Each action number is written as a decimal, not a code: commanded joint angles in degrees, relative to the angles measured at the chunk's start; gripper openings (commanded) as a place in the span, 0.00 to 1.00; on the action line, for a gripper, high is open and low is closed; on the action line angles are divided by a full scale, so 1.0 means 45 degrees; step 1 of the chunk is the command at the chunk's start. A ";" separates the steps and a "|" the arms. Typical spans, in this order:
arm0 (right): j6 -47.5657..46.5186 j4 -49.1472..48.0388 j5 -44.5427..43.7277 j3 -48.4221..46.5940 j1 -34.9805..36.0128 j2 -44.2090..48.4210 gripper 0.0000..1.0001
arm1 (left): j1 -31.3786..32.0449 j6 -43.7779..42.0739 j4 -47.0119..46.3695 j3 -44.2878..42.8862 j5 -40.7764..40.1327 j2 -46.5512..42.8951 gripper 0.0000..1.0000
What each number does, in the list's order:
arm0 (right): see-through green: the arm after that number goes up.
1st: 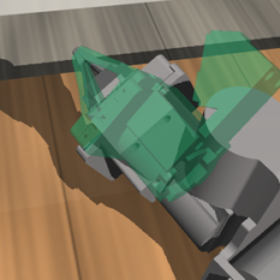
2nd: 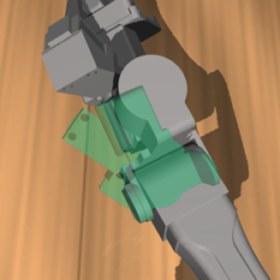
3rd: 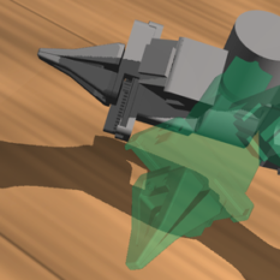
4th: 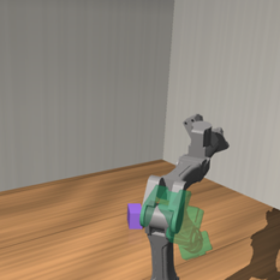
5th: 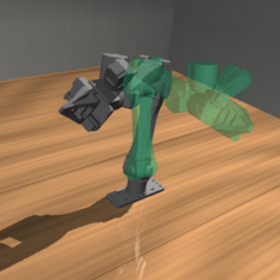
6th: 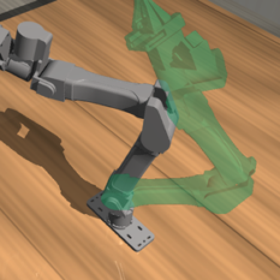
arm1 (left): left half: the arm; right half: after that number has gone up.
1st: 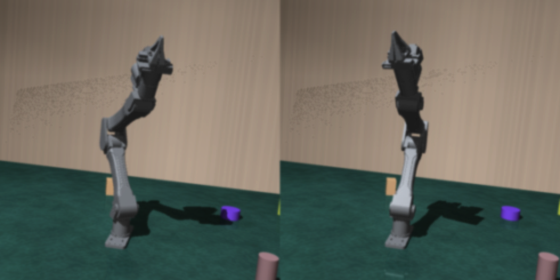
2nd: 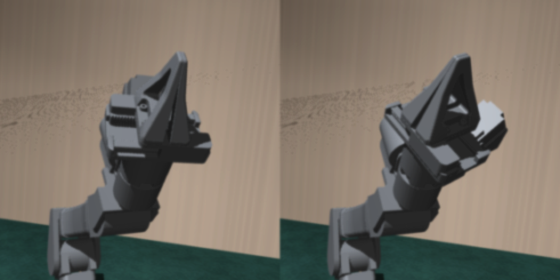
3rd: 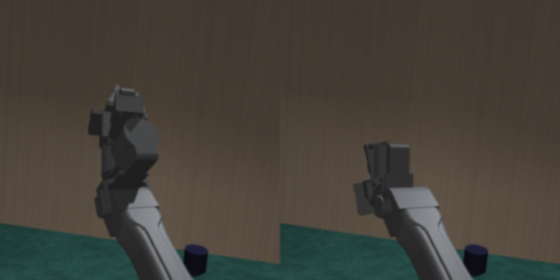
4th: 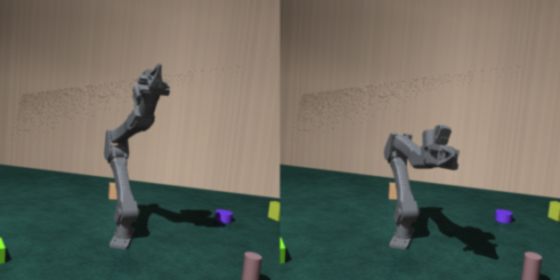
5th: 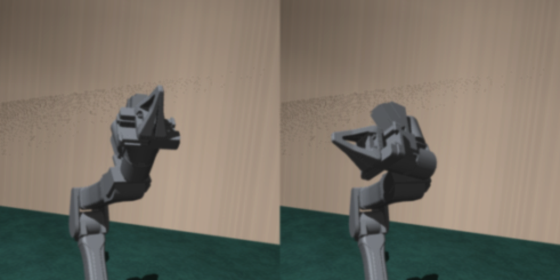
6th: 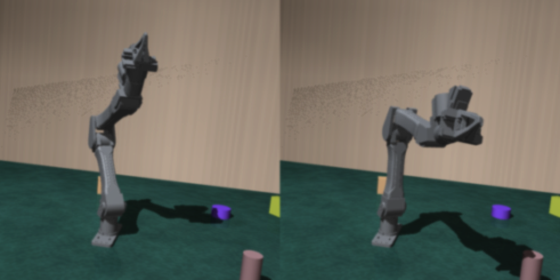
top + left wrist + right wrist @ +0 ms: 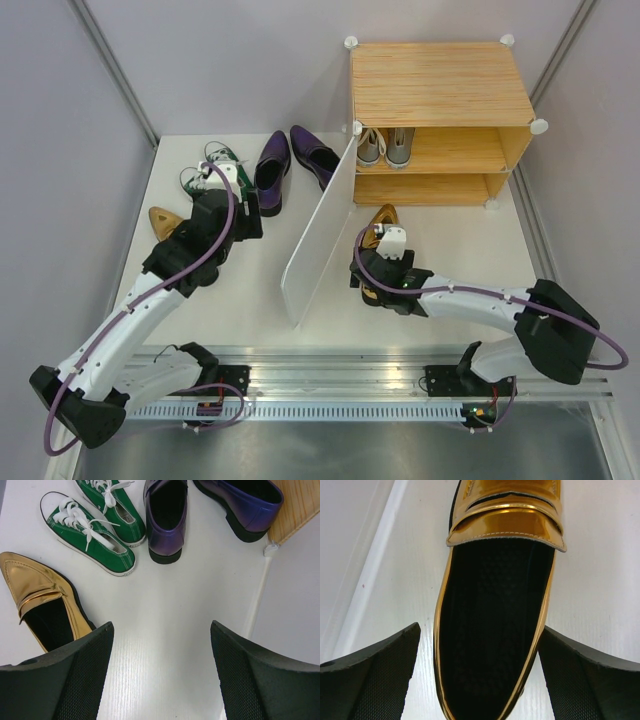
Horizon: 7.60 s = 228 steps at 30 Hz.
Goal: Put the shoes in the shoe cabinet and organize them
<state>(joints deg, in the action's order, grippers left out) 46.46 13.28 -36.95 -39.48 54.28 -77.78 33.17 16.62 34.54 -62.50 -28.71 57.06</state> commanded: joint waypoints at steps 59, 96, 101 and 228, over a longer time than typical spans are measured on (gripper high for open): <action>-0.2882 -0.0649 0.1942 0.3718 -0.3508 0.9626 0.01 | 0.0090 -0.0549 -0.0450 0.0041 0.1263 0.0231 0.81; -0.2551 0.1679 0.4713 0.2912 -0.4016 0.8867 0.26 | 0.0403 -0.0627 -0.0450 0.0041 0.1575 0.0192 0.81; -0.2453 0.1872 0.5066 0.3189 -0.4016 0.8399 0.56 | 0.0403 -0.0647 -0.0450 0.0061 0.1536 0.0269 0.81; -0.6222 -0.2774 0.7409 -0.8001 -1.1378 -0.1755 0.01 | 0.1047 -0.0979 -0.0411 0.0080 0.1946 0.0152 0.82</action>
<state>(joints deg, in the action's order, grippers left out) 19.68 11.11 -6.20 -69.87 3.84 -83.92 37.50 14.09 34.15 -62.39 -20.43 58.46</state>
